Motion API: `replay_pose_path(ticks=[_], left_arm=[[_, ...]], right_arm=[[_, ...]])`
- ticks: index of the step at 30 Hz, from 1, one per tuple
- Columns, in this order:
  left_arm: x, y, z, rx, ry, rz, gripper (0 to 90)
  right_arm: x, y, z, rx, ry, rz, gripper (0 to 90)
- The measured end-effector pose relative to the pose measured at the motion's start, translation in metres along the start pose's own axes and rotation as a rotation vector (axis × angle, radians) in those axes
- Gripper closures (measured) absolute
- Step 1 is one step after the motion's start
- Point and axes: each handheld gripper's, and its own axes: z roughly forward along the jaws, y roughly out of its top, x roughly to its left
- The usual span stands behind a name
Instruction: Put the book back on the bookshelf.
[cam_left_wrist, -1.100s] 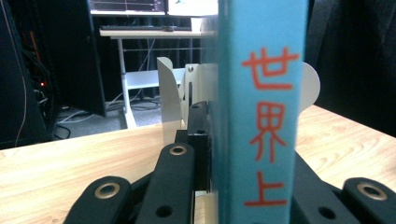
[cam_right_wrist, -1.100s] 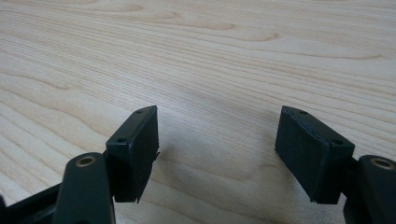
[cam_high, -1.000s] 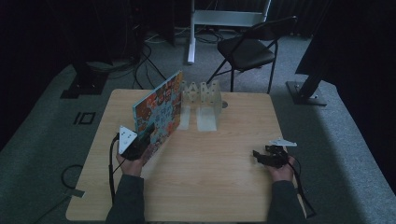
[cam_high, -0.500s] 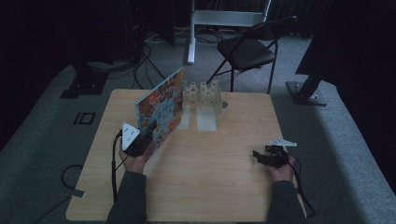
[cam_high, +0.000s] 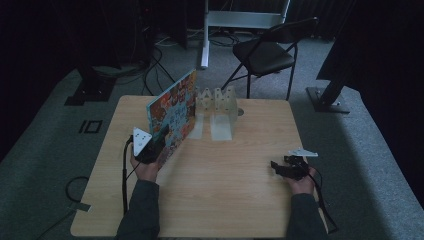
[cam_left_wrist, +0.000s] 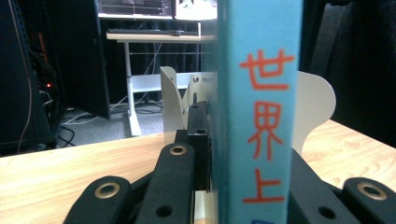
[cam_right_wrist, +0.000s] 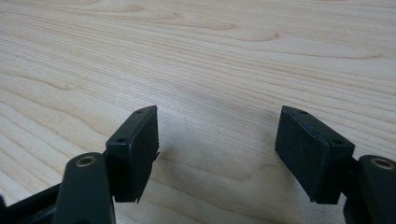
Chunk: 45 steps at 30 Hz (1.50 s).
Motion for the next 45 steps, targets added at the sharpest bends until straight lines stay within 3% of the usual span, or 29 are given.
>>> replay_pose_path(ticks=[22, 37, 45], left_arm=[[-0.006, 0.0, 0.014, 0.009, 0.06, 0.02, 80.7], [-0.006, -0.001, 0.023, 0.003, 0.095, -0.012, 80.6], [-0.009, -0.001, 0.026, 0.004, 0.101, -0.001, 80.6]], right_arm=[[-0.001, 0.0, 0.0, -0.002, 0.004, 0.004, 29.9], [-0.001, 0.0, 0.0, -0.003, 0.006, 0.007, 29.9], [-0.001, 0.0, 0.0, -0.003, 0.006, 0.006, 29.9]])
